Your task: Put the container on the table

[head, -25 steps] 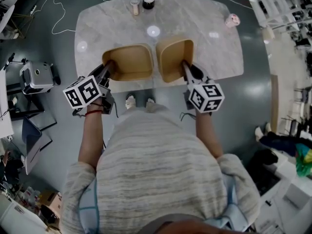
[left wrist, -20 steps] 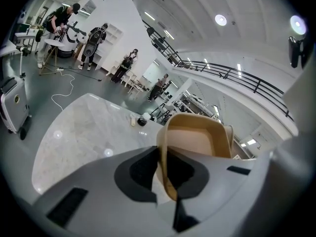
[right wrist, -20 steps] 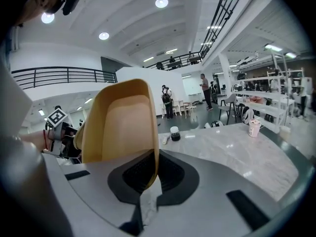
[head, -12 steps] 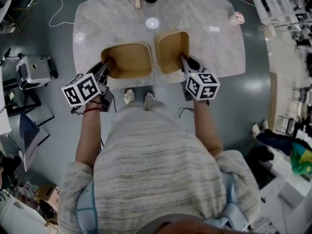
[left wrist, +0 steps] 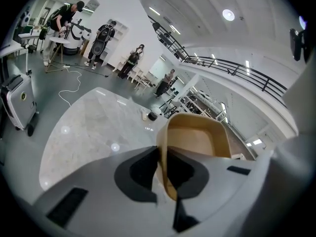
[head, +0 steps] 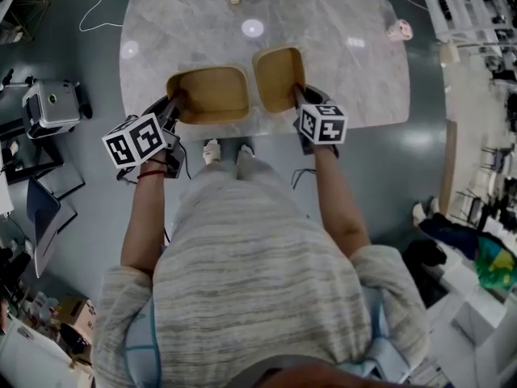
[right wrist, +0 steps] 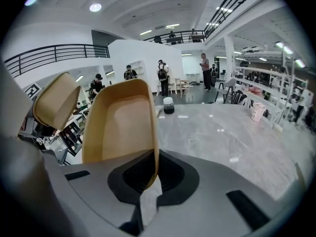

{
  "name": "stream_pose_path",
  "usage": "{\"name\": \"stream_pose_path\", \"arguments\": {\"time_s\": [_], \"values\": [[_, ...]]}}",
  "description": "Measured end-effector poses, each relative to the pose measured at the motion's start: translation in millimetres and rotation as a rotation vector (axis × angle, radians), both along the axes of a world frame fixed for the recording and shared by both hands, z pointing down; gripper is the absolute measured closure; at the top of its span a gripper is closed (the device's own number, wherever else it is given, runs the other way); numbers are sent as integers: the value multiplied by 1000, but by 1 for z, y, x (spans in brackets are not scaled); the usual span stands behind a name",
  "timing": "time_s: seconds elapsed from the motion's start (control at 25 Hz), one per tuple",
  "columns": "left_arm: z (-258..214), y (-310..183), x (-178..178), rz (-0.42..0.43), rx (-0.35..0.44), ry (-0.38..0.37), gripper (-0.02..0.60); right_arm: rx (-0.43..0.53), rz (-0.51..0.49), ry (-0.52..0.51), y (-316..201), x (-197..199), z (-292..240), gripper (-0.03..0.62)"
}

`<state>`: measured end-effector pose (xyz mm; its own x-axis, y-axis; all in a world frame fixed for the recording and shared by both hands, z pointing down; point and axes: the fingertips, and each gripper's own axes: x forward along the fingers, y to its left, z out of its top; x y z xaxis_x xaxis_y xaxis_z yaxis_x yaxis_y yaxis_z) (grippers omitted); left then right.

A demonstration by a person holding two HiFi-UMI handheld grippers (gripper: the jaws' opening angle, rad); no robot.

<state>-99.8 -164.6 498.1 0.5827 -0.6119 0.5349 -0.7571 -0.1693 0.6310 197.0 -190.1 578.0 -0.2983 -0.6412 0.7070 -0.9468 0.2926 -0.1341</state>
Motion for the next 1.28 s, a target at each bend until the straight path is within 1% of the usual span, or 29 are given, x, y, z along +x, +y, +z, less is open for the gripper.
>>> {"name": "stream_pose_path", "arguments": {"time_s": [0.16, 0.44, 0.76, 1.04, 1.28], "values": [[12, 0, -4, 4, -23, -12, 551, -66, 8, 54, -2, 0, 29, 588], [21, 3, -9, 10, -48, -16, 551, -165, 4, 149, -5, 1, 72, 588], [28, 4, -14, 11, -69, -29, 551, -299, 9, 205, 1, 5, 115, 588], [35, 4, -15, 14, -86, -38, 551, -357, 6, 244, 3, 9, 131, 588], [35, 2, -16, 16, -92, -42, 551, -385, 1, 257, 3, 11, 138, 588]]}}
